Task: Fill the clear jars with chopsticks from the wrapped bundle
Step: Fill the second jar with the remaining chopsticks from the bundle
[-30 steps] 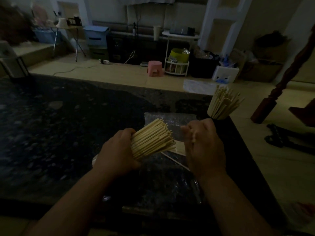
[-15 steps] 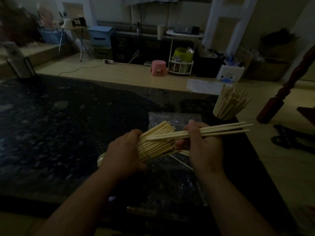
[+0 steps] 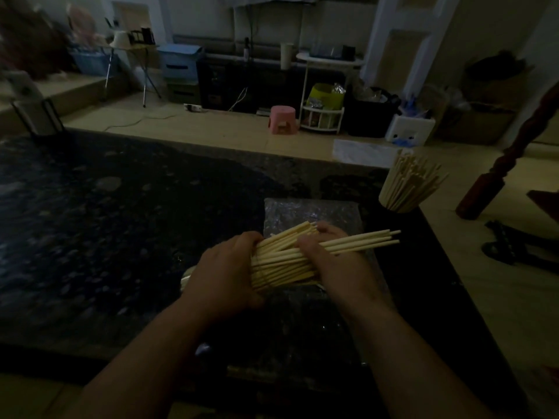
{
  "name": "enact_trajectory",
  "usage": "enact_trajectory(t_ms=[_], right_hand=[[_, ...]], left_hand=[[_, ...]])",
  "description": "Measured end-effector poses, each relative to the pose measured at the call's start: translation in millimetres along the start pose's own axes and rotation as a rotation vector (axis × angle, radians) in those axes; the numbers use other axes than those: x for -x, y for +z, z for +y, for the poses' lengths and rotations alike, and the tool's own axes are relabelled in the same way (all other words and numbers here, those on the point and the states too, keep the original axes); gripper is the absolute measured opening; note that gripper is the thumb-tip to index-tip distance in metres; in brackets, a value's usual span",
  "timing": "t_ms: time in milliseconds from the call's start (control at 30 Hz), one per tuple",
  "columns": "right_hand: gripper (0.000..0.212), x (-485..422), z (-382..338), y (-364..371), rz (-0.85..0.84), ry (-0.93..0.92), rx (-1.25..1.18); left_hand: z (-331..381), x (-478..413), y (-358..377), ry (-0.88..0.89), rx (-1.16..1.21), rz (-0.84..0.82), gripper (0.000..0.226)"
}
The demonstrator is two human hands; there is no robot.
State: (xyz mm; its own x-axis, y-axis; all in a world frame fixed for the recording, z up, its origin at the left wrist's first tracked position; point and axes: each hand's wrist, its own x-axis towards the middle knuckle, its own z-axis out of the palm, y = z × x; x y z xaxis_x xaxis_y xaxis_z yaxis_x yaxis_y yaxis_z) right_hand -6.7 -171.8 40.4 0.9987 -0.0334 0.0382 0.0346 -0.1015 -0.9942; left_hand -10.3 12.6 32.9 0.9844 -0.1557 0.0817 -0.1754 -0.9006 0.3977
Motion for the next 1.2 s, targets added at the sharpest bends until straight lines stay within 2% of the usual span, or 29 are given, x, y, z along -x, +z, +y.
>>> enact_trajectory(t_ms=[67,133,200,233,300,367,433,467,533,600,633,667,767,833,900,967,1067,1100,1200], right_hand=[[0.012,4.6,2.2,8.8,0.046,-0.115,0.07],[0.023,6.6,1.4,15.1,0.113,-0.221,0.06],[0.033,6.2,-2.2,14.9,0.163,-0.189,-0.045],[0.03,4.8,-3.3,13.6,0.186,-0.166,-0.093],[0.004,1.9,-5.7,8.8,0.207,-0.063,-0.191],[0.027,-0.1,-4.5,8.1,0.219,-0.006,-0.24],[0.021,0.4,-4.7,9.2,0.219,-0.03,-0.144],[0.026,0.3,-3.6,10.5,0.192,-0.039,-0.098],[0.049,0.1,-3.7,12.4,0.175,-0.013,-0.056],[0.073,-1.5,-3.6,10.8,0.236,-0.018,-0.103],[0.075,-1.1,-7.7,10.2,0.279,-0.014,-0.167],[0.065,-1.6,-11.5,8.2,0.324,-0.006,-0.247],[0.015,-4.1,-21.0,-0.2,0.485,-0.003,-0.555],[0.017,-5.9,-20.6,-4.2,0.557,-0.005,-0.474],[0.018,-4.9,-17.0,-1.5,0.504,0.047,-0.288],[0.022,-3.1,-12.5,2.0,0.412,0.091,-0.21],[0.07,-0.7,-16.4,0.5,0.428,0.05,-0.22],[0.073,0.5,-17.2,-0.9,0.45,0.022,-0.165],[0.034,6.3,-18.1,4.2,0.345,-0.051,0.127]], left_hand=[[3.2,0.3,-0.5,0.01,0.02,-0.013,0.086],[5.5,0.0,-1.8,0.014,0.037,-0.025,0.086],[5.3,-0.3,-3.7,0.017,0.06,-0.026,0.084],[4.7,-0.2,-4.4,0.021,0.07,-0.022,0.084],[3.5,0.3,-4.8,0.028,0.076,-0.015,0.084],[2.9,1.1,-3.8,0.037,0.07,-0.005,0.084],[2.6,1.4,-2.0,0.053,0.052,-0.002,0.086],[2.3,1.0,-0.8,0.061,0.045,-0.003,0.087],[1.1,0.2,0.3,0.062,0.039,-0.009,0.089],[-0.1,0.0,0.0,0.05,0.044,-0.009,0.089],[-0.5,0.0,-0.3,0.049,0.047,-0.005,0.089],[-0.5,0.2,-0.6,0.052,0.048,0.0,0.089],[-0.4,0.1,0.1,0.07,0.016,0.009,0.09],[-0.3,-0.4,1.8,0.077,-0.007,0.0,0.092],[0.2,-0.4,3.5,0.083,-0.016,-0.006,0.092],[0.4,-1.1,4.7,0.091,-0.041,-0.011,0.092],[-0.3,-2.1,4.9,0.087,-0.069,-0.018,0.094],[-0.5,-2.0,4.8,0.084,-0.066,-0.019,0.095],[-0.6,-1.2,5.6,0.069,-0.043,-0.012,0.095]])
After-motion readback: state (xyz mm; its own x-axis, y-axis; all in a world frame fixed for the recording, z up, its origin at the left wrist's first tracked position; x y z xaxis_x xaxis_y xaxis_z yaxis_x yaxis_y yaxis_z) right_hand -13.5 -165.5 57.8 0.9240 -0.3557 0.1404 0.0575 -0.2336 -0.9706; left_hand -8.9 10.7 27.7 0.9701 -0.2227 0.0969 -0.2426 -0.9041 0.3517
